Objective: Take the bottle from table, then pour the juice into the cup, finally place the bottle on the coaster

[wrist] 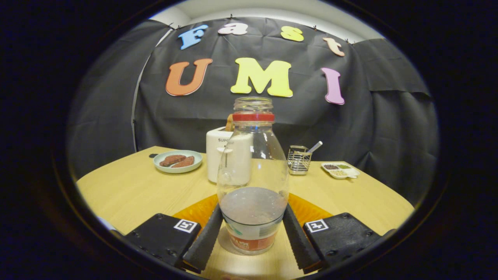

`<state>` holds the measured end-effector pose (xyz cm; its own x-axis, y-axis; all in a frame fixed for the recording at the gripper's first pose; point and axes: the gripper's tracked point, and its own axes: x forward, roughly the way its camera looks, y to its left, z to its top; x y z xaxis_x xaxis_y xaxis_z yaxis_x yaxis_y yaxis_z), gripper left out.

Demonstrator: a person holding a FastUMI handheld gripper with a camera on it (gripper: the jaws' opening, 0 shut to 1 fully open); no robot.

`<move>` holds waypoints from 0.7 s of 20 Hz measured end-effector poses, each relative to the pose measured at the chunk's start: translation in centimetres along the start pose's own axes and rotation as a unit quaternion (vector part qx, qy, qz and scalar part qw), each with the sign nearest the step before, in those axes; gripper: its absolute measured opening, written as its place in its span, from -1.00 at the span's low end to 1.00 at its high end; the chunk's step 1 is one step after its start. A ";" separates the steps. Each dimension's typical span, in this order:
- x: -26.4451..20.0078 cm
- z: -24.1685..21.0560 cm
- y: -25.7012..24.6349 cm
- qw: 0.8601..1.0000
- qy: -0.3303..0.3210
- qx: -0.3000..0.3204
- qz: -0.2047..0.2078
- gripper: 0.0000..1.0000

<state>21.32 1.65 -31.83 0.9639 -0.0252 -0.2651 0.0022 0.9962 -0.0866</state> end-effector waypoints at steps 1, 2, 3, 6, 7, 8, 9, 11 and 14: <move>0.0 0.3 0.0 1.000 -0.004 0.001 0.000 0.73; -0.1 0.3 0.0 1.000 -0.005 0.001 0.000 0.76; -0.1 0.3 0.0 1.000 -0.004 0.001 -0.001 0.81; -0.1 0.4 0.0 1.000 -0.006 -0.002 -0.002 0.92; -0.1 0.5 0.0 1.000 -0.008 -0.001 -0.001 0.94; -0.2 0.6 -0.1 1.000 -0.011 0.000 -0.001 0.96; -0.2 0.6 -0.1 1.000 -0.010 0.001 0.000 0.99; -0.2 0.6 -0.1 1.000 -0.010 0.001 0.001 1.00; -0.6 1.1 -0.3 1.000 -0.015 0.002 0.000 1.00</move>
<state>21.07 1.46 -30.57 0.9714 -0.0224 -0.2364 0.0027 0.9965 -0.0832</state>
